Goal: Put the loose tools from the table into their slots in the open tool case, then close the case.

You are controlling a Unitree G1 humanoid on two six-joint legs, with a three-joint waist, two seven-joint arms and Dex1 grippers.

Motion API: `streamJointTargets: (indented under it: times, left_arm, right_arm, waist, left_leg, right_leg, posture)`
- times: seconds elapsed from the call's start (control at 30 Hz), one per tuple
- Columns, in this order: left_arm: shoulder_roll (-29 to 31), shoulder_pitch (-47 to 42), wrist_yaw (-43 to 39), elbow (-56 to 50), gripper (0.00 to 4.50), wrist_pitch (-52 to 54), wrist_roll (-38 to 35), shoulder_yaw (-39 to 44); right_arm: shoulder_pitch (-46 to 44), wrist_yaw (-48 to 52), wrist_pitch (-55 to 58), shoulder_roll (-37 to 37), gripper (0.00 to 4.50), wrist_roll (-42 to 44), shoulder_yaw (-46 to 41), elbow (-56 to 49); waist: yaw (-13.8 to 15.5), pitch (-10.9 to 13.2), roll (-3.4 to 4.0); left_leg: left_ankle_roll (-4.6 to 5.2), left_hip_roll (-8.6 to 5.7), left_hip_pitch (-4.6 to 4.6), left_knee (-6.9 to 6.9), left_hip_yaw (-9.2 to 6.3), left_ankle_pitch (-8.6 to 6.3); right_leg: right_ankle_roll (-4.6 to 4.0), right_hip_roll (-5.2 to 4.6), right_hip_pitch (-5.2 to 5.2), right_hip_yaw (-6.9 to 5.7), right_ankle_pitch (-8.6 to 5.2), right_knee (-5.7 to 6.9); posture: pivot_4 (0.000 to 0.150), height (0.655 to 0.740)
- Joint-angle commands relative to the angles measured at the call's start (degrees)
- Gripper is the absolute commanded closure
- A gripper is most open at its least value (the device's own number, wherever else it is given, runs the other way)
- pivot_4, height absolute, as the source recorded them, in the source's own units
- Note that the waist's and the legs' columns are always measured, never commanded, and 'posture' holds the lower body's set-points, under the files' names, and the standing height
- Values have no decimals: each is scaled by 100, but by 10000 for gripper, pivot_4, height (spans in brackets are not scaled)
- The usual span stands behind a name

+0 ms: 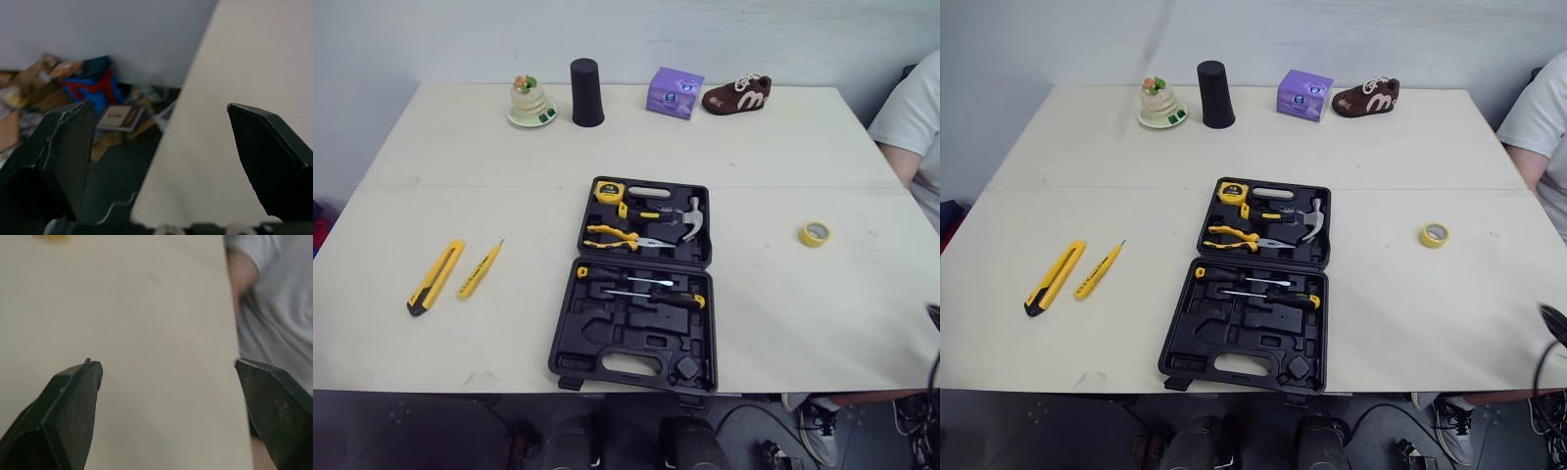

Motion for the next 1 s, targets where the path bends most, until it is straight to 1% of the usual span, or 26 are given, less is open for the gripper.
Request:
streamJointTargets:
  times: [0.03, 0.13, 0.23, 0.33, 0.43, 0.47, 0.6, 0.67, 0.7, 0.8, 0.87, 0.9, 1.0]
  left_arm:
    - [51, 127, 35, -37, 0, -302, -42, 120]
    - [31, 124, -5, -34, 0, -308, -124, 53]
    - [-36, 64, -109, -105, 0, -358, -172, -78]
    - [-78, -65, -243, -287, 0, -319, -265, -227]
    - [-141, -192, -511, -673, 0, -481, -400, -370]
    - [-139, -229, -525, -812, 0, -437, -402, -433]
    - [-253, -124, -1011, -2105, 0, 403, -789, -982]
    - [-179, -46, -1034, -2707, 0, 1119, -959, -1240]
    - [-145, -32, -1093, -2971, 0, 1322, -999, -1365]
    - [44, -62, -1002, -3742, 0, 2003, -962, -1777]
    - [173, -200, -936, -4048, 0, 2359, -869, -2112]
    - [192, -294, -869, -4183, 0, 2551, -870, -2249]
    - [190, -602, -652, -4498, 0, 3209, -973, -2579]
  right_arm:
    - [121, -379, -445, -240, 100, 0, -198, 414]
    - [144, -499, -481, -222, 100, 57, -173, 620]
    - [-42, -224, -500, 7, 100, 198, -63, 502]
    - [-353, 286, -526, 253, 100, 441, 27, 129]
    - [-693, 497, -120, 467, 100, 741, 37, -326]
    - [-748, 620, 81, 562, 100, 845, 102, -636]
    - [-752, 1000, 1201, 1045, 100, 1412, 611, -2598]
    - [-720, 1311, 1653, 1223, 100, 1822, 799, -3447]
    - [-674, 1440, 1782, 1244, 100, 1850, 935, -3765]
    - [-586, 1865, 1892, 1244, 100, 1855, 1304, -4525]
    - [-635, 2007, 2167, 1263, 100, 2011, 1480, -4953]
    - [-681, 2064, 2218, 1290, 100, 2026, 1563, -5078]
    - [-827, 2310, 2224, 1383, 100, 2000, 1876, -5372]
  waist:
    - [-15, 0, 0]
    - [-67, -1, 1]
    - [-123, -1, 5]
    - [-153, -1, 3]
    - [-147, -1, 3]
    - [-137, -1, 4]
    - [-113, -1, 4]
    - [-93, 0, 5]
    - [-82, 1, 7]
    - [-18, 6, 13]
    - [28, 6, 13]
    - [40, 6, 13]
    - [40, 6, 13]
  left_leg:
    - [-1, 1, 2, 0, 0, -1]
    - [4, 9, 8, 0, 0, -4]
    - [1, 11, 10, -13, 0, -2]
    - [-18, 13, 12, -20, 1, 9]
    - [-26, 13, 12, -21, 6, 16]
    - [-25, 11, 12, -19, 6, 17]
    - [-24, 10, 10, -17, 3, 18]
    - [-23, 10, 8, -16, 0, 19]
    - [-22, 10, 8, -16, -2, 20]
    - [-19, 7, 6, -16, -4, 21]
    - [-4, 8, 5, -17, -4, 29]
    - [10, 4, 4, -16, -4, 37]
    - [10, 3, 5, -10, -4, 36]
  right_leg:
    - [-1, 0, 1, 3, 0, 1]
    - [-2, 0, 2, 7, 0, 3]
    - [-7, 0, -3, 6, -2, 5]
    - [-9, 4, -4, 4, -3, 6]
    - [-8, 5, -4, 4, -3, 10]
    - [-8, 4, -4, 3, -3, 14]
    - [-8, 2, -3, 2, -3, 19]
    - [-8, 3, -3, 2, -3, 21]
    - [-8, 2, -2, 1, -3, 21]
    - [-8, 4, -3, 0, -3, 21]
    - [-8, 8, -1, -3, -3, 17]
    - [-8, 6, -2, -2, -3, 17]
    - [-8, 5, 3, -1, -2, 18]
  posture:
    - [1500, 7400]
    - [1500, 7400]
    - [1500, 7400]
    - [1500, 7400]
    - [1500, 7400]
    - [1500, 7400]
    - [1500, 7400]
    - [1500, 7400]
    - [1500, 7400]
    - [1500, 7400]
    - [1500, 7400]
    - [1500, 7400]
    - [1500, 7400]
